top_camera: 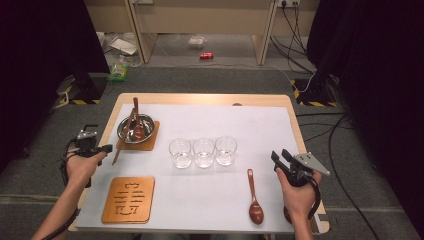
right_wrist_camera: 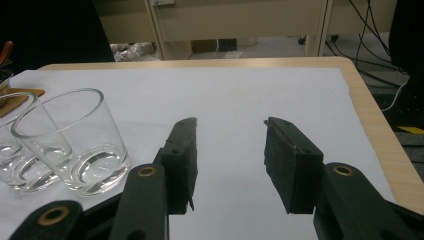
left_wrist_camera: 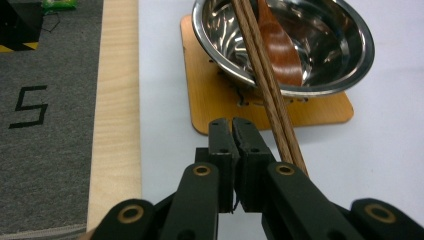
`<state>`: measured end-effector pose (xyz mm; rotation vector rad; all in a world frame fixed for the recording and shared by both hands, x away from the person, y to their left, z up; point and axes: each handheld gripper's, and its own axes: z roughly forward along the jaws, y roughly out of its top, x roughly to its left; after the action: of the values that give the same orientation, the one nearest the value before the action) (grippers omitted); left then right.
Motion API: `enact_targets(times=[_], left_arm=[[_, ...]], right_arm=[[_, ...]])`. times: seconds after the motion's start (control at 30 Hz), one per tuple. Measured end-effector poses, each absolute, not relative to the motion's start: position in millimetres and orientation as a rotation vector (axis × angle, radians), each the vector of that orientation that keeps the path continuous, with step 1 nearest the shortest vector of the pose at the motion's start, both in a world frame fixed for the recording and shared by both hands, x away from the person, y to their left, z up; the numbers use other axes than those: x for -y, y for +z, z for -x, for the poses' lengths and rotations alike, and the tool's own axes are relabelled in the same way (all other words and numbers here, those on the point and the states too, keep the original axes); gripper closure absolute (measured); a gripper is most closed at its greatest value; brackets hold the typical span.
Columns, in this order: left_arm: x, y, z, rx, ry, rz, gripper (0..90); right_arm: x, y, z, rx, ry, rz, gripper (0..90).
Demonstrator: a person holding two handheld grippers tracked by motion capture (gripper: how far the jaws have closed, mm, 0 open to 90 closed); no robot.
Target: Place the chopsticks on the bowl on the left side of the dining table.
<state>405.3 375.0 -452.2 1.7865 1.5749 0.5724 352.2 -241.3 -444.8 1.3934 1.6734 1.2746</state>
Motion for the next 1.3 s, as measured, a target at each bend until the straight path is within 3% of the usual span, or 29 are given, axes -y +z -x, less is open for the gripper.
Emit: enact_targets(times=[0.5,1.3], left_arm=[[-356,-453,-403,-1.497,0.558,-1.868,85.7],[-292,-453,-420,-1.377,0.504,-1.973,85.3]], right_arm=[[242,-445,-352,-1.667,1.277,-1.402,56.5],[244,-444,-351,-1.659,1.282,-1.409,56.5]])
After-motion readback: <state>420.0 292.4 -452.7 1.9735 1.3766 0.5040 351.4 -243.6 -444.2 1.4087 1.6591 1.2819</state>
